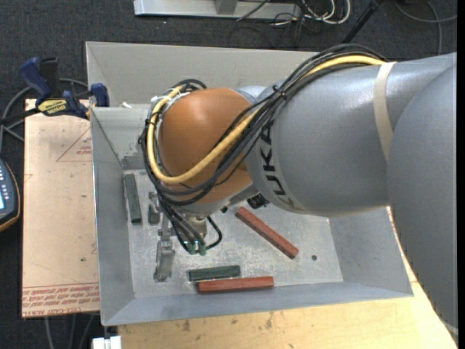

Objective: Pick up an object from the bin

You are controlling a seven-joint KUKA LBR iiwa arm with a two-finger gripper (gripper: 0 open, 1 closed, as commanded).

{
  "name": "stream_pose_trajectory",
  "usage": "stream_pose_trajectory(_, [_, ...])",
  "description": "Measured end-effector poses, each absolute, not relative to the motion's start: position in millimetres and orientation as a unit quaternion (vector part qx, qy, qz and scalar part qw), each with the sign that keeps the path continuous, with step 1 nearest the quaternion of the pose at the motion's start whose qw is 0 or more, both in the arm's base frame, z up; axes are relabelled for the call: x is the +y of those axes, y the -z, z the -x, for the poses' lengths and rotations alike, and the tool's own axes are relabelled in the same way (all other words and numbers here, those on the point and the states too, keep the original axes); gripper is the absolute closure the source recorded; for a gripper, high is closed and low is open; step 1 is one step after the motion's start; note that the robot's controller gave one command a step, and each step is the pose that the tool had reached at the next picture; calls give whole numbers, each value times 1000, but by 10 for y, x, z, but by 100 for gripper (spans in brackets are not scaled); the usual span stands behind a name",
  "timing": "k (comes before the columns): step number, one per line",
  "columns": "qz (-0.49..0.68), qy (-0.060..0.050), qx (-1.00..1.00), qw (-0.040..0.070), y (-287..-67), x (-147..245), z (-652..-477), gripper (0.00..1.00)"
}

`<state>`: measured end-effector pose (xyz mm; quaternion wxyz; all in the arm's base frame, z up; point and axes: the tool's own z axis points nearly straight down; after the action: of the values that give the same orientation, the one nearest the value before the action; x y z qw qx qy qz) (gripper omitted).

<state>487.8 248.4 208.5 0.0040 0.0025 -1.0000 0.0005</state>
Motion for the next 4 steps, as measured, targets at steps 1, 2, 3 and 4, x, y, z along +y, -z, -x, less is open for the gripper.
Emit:
stream_pose_trajectory(1, [-30,-2,-1000,3,-1529,2018,-4776,0])
stream_pose_trajectory(2, [6,-2,-1000,3,-958,1258,-4838,0])
stream_pose_trajectory(3, [41,1,-999,-5,-704,693,-4884,0])
stream_pose_trajectory(4, [37,1,-999,0,-699,725,-4854,100])
